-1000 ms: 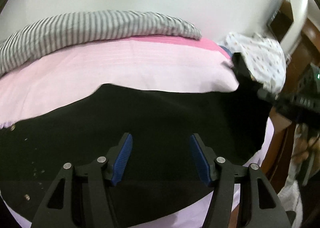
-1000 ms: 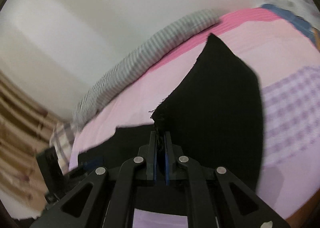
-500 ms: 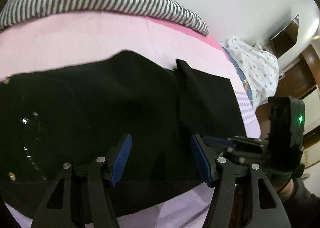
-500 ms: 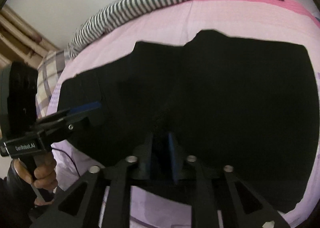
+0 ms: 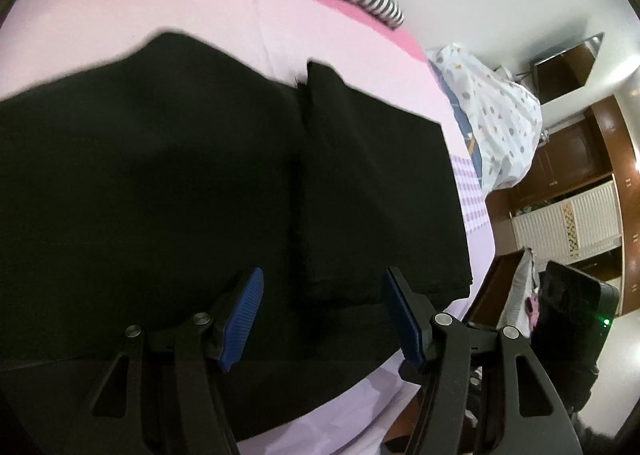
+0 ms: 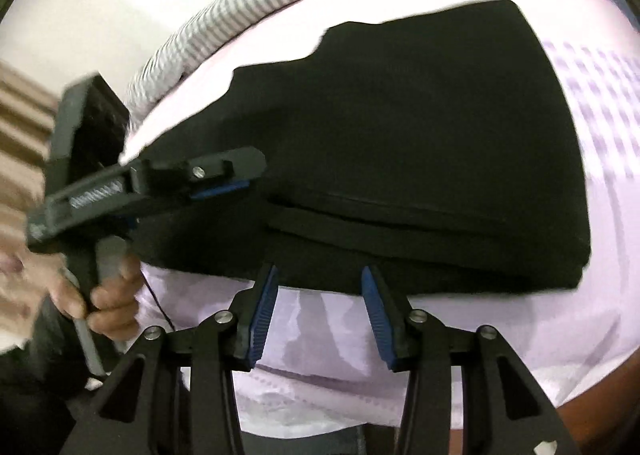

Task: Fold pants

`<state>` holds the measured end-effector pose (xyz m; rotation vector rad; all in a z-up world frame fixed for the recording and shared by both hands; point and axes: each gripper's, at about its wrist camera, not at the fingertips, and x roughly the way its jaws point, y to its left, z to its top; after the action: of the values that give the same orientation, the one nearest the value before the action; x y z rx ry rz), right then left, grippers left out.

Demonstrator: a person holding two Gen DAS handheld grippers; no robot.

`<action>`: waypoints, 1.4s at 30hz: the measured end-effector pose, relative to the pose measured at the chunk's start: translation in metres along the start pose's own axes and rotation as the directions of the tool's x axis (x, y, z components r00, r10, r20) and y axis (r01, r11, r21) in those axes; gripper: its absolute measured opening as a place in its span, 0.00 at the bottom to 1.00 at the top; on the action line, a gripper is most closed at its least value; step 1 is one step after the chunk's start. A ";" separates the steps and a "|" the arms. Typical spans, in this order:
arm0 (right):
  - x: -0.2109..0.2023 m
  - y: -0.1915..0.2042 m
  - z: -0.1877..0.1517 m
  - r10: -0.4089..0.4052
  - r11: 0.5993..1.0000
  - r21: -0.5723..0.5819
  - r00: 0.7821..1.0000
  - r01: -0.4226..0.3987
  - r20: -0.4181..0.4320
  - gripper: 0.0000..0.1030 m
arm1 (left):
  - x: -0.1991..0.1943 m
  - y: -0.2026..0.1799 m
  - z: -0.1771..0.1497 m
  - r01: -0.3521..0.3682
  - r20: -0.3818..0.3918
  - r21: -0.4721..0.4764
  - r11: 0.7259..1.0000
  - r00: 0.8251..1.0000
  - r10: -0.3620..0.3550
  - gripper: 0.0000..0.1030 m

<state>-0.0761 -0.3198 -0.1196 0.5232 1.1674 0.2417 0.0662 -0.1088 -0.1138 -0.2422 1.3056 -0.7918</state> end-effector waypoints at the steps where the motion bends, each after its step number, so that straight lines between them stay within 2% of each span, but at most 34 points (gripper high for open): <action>1: -0.001 -0.004 -0.001 0.012 1.000 0.018 1.000 -0.012 0.003 0.40 | 0.001 -0.002 0.000 0.004 0.011 -0.001 1.000 1.000 -0.004 0.61; 5: -0.005 -0.024 -0.001 0.033 0.994 0.105 0.999 -0.034 0.018 0.40 | 0.007 -0.010 0.003 0.002 0.009 -0.011 1.000 1.000 -0.002 0.61; 9: -0.016 -0.053 0.001 0.056 0.967 0.246 0.996 -0.072 0.074 0.40 | 0.013 -0.020 0.002 -0.007 0.009 0.000 1.000 1.000 0.007 0.60; 10: -0.018 -0.059 0.001 0.056 0.958 0.277 0.994 -0.079 0.092 0.40 | 0.014 -0.022 0.001 -0.001 0.005 0.002 1.000 1.000 0.001 0.53; 11: -0.022 -0.068 0.002 0.054 0.946 0.313 0.992 -0.087 0.111 0.40 | 0.016 -0.024 0.000 -0.002 0.000 0.001 1.000 1.000 0.002 0.39; 12: -0.026 -0.077 0.001 0.058 0.931 0.350 0.990 -0.099 0.127 0.40 | 0.019 -0.025 -0.001 -0.016 -0.011 0.001 1.000 1.000 0.016 0.32; 13: -0.028 -0.083 0.002 0.064 0.920 0.374 0.988 -0.112 0.140 0.40 | 0.021 -0.026 -0.001 -0.036 -0.014 0.008 0.999 0.999 0.037 0.20; 14: -0.030 -0.091 0.001 0.065 0.903 0.410 0.985 -0.126 0.157 0.40 | 0.022 -0.026 -0.001 -0.054 -0.011 0.013 0.998 0.999 0.054 0.11; 16: -0.033 -0.101 0.000 0.054 0.877 0.462 0.982 -0.134 0.181 0.40 | 0.021 -0.025 -0.002 -0.056 0.000 0.006 0.998 0.998 0.056 0.09; 18: -0.034 -0.112 -0.001 0.086 0.840 0.511 0.975 -0.182 0.206 0.40 | 0.017 -0.027 -0.002 -0.043 0.014 0.009 0.999 0.999 0.042 0.08; 22: -0.033 -0.134 -0.007 0.137 0.726 0.626 0.952 -0.285 0.274 0.40 | 0.008 -0.043 -0.003 -0.038 0.047 0.059 0.998 0.998 0.036 0.07; 23: -0.031 -0.135 -0.007 0.141 0.714 0.636 0.950 -0.293 0.280 0.31 | 0.004 -0.047 -0.004 -0.030 0.055 0.067 0.997 0.998 0.027 0.07; 24: -0.032 -0.134 -0.006 0.119 0.724 0.634 0.955 -0.270 0.270 0.23 | 0.001 -0.049 -0.004 -0.030 0.060 0.073 0.997 0.998 0.026 0.07; 26: -0.035 -0.127 -0.002 0.084 0.767 0.602 0.965 -0.222 0.250 0.18 | -0.007 -0.053 -0.007 -0.023 0.067 0.080 0.997 0.998 0.017 0.07; 33: -0.033 -0.095 0.010 0.042 0.843 0.519 0.980 -0.140 0.196 0.16 | -0.018 -0.042 -0.023 -0.052 0.054 0.057 0.997 0.997 0.049 0.07; 37: -0.023 -0.087 0.008 -0.007 0.877 0.476 0.991 -0.059 0.137 0.16 | -0.007 -0.021 -0.027 -0.059 0.010 -0.009 0.998 0.998 0.059 0.07; 42: -0.016 -0.071 0.012 -0.047 0.908 0.418 0.992 -0.005 0.114 0.17 | -0.013 -0.016 -0.028 -0.085 0.015 -0.023 0.996 0.996 0.086 0.07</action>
<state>-0.0774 -0.3910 -0.1396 0.8901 1.1067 -0.0651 0.0333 -0.1040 -0.1028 -0.2084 1.3013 -0.7019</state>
